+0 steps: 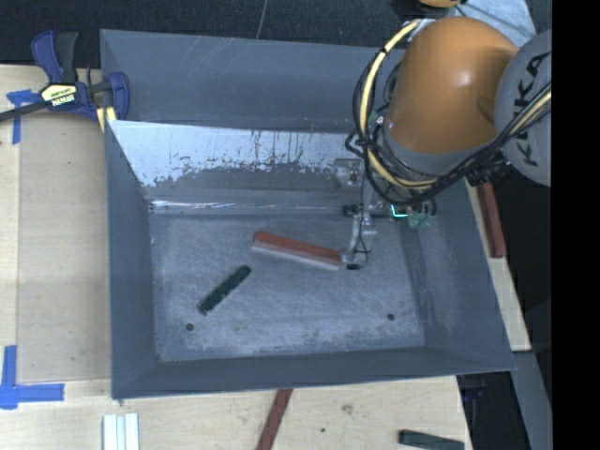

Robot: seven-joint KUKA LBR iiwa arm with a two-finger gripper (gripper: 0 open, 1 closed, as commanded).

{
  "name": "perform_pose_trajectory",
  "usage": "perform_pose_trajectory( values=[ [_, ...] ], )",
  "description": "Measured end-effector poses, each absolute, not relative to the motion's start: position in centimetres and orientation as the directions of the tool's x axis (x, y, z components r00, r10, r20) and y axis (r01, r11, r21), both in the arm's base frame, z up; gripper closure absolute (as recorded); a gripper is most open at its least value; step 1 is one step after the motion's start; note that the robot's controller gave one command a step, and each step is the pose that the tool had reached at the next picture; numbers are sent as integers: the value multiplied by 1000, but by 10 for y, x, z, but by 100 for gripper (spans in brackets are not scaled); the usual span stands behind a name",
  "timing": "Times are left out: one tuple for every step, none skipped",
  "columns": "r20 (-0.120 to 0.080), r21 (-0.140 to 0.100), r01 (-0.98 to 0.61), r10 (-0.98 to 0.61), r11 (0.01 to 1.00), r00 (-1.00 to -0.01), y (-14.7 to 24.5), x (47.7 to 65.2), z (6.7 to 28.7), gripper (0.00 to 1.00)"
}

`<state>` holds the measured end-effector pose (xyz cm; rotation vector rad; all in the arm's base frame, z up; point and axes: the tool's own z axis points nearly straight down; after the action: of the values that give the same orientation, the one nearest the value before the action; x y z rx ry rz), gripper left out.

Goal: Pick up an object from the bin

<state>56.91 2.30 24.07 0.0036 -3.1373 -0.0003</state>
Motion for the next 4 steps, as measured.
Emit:
perform_pose_trajectory(
  values=[
    [-4, 0, -2, -2, 1000, -1000, 23, 571, 245, 0],
    [-9, -1, -75, -75, 997, -997, 24, 570, 201, 0],
    [-8, 0, -74, -74, 997, -997, 13, 576, 142, 0],
    [-6, 0, -75, -75, 997, -997, 7, 622, 71, 100]
  ],
)
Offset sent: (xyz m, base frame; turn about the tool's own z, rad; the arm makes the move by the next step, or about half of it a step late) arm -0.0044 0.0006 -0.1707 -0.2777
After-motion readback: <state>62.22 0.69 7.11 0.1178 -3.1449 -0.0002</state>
